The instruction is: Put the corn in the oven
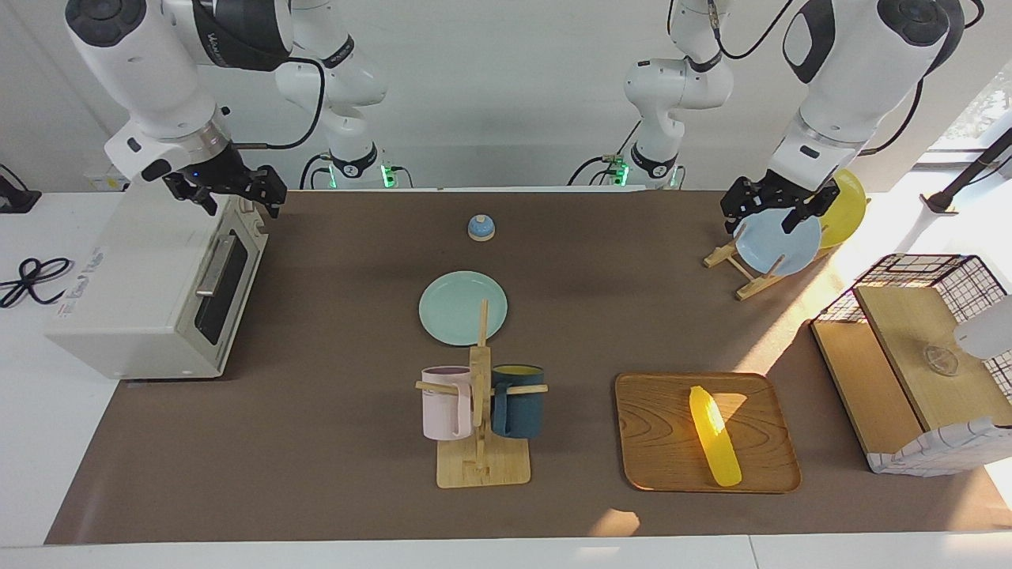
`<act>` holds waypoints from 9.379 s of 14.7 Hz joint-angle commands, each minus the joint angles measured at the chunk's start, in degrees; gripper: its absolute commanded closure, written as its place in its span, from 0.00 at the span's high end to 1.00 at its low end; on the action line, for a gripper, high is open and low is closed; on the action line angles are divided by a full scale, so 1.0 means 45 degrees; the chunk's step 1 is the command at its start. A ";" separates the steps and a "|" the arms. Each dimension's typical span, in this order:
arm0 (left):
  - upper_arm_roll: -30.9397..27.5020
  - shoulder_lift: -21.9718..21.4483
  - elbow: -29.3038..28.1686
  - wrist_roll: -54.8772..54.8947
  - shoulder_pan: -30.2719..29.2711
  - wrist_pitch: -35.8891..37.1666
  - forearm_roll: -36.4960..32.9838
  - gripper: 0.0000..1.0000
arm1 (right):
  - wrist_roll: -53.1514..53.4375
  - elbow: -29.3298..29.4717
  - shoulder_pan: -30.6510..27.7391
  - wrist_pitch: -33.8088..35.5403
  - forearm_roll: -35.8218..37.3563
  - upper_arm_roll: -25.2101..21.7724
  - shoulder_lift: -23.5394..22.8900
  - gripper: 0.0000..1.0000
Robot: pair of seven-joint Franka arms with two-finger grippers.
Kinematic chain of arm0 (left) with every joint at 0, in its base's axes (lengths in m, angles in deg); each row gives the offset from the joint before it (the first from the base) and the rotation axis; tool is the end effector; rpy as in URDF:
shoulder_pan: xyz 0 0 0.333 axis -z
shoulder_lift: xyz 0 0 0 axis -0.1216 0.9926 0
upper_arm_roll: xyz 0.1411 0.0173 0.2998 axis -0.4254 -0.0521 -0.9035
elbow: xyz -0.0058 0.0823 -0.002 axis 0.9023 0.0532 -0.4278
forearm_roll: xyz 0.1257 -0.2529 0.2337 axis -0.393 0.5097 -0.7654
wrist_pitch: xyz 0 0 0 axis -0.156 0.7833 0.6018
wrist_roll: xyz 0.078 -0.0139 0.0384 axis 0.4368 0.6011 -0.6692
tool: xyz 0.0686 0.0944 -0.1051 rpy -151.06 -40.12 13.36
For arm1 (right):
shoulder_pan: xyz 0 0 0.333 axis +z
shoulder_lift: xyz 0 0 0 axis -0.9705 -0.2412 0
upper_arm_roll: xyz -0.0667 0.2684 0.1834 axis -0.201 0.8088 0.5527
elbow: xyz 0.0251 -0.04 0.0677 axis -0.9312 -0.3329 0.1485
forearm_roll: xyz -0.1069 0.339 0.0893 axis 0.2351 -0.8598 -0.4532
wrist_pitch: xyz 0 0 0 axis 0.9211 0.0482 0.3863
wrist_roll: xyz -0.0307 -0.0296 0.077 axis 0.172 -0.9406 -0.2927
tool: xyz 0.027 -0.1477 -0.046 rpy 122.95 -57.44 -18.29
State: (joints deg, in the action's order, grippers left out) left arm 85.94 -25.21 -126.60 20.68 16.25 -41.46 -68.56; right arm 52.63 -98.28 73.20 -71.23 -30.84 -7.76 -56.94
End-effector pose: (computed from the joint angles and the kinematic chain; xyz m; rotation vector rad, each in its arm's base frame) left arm 0.5213 -0.0791 0.5678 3.1321 -0.1346 -0.0542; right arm 0.5048 -0.0159 0.5644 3.0526 -0.0314 -0.2645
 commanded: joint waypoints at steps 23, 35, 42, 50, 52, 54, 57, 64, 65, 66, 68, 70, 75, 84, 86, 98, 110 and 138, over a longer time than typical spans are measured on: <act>0.0021 0.2457 0.0937 -0.0055 0.0051 -0.1874 0.0699 1.00 | -0.0235 0.0312 -0.0052 0.0308 -0.0437 0.0009 -0.0145 1.00; 0.0002 0.8085 0.4904 0.0101 0.0344 -0.4175 0.0621 1.00 | -0.0235 0.0312 -0.0052 0.0327 -0.0437 0.0009 -0.0145 1.00; -0.0037 0.9142 0.4808 0.0803 0.0149 -0.6442 0.0504 1.00 | -0.0235 0.0312 -0.0052 0.0327 -0.0437 0.0009 -0.0165 1.00; -0.0116 1.0646 0.6136 0.0941 0.0090 -0.6776 0.0445 1.00 | -0.0216 0.0312 -0.0032 0.0327 -0.0437 0.0009 -0.0145 1.00; -0.0116 1.0647 0.6116 0.1135 0.0110 -0.6835 0.0425 1.00 | -0.0216 0.0312 -0.0032 0.0308 -0.0437 0.0009 -0.0146 1.00; -0.0116 1.0666 0.6000 0.1836 0.0052 -0.6932 0.0425 1.00 | -0.0216 0.0293 -0.0032 0.0308 -0.0437 0.0009 -0.0145 1.00; -0.0096 1.0647 0.5999 0.1898 0.0032 -0.6991 0.0445 0.86 | -0.0216 0.0292 -0.0032 0.0288 -0.0437 0.0009 -0.0145 1.00; -0.0134 1.0199 0.6018 0.1898 0.0012 -0.6213 0.1690 0.00 | -0.0196 0.0273 -0.0052 0.0288 -0.0632 0.0009 -0.0126 1.00; -0.0135 0.9965 0.6018 0.1879 0.0012 -0.5939 0.1927 0.00 | -0.0196 0.0273 -0.0052 0.0269 -0.0632 0.0009 -0.0126 1.00; -0.0135 0.9712 0.5999 0.1878 0.0012 -0.5608 0.2103 0.00 | -0.0196 0.0273 -0.0052 0.0269 -0.0632 0.0009 -0.0126 1.00; -0.0154 0.9165 0.5999 0.1801 0.0031 -0.4827 0.2475 0.00 | -0.0196 0.0253 -0.0052 0.0288 -0.0632 0.0009 -0.0107 1.00; -0.0155 0.8036 0.5244 0.1336 0.0109 -0.4162 0.2457 0.00 | -0.0196 0.0215 -0.0052 0.0230 -0.0632 0.0009 -0.0106 1.00; -0.0057 0.3993 0.1142 -0.0190 0.0773 -0.3887 0.2496 0.00 | -0.0449 -0.1418 -0.0401 -0.0855 -0.0652 -0.0068 0.0516 0.95; -0.0057 0.1020 -0.2200 -0.4482 0.4401 -0.3978 0.2535 0.00 | -0.2696 -0.5330 -0.1632 -0.4553 -0.0438 -0.0245 0.1808 0.00; -0.0057 0.0707 -0.3157 -0.5616 0.5476 -0.5634 0.2535 0.00 | -0.2754 -0.5799 -0.2139 -0.5080 -0.0437 -0.0245 0.1788 0.00; -0.0096 0.3475 -0.3396 -0.8470 0.8722 -1.0131 0.2515 0.00 | -0.2911 -0.6737 -0.2318 -0.6526 0.0325 -0.0206 0.1613 0.00; -0.0116 0.5510 -0.2712 -0.8786 0.9270 -1.2499 0.2359 0.00 | -0.1214 -0.7442 -0.1381 -0.7895 -0.0945 -0.0167 0.0598 0.00; -0.0076 0.2697 -0.2052 -0.2208 0.3766 -0.6450 0.2300 1.00 | 0.3799 -0.4339 0.4296 -0.8872 -0.1377 -0.0069 -0.2273 0.39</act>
State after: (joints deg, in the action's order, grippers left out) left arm 85.04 -12.19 -137.67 7.00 36.42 -74.73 -58.29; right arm 63.28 -122.10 87.17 -112.42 -38.77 -7.78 -64.22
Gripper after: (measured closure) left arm 0.000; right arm 0.612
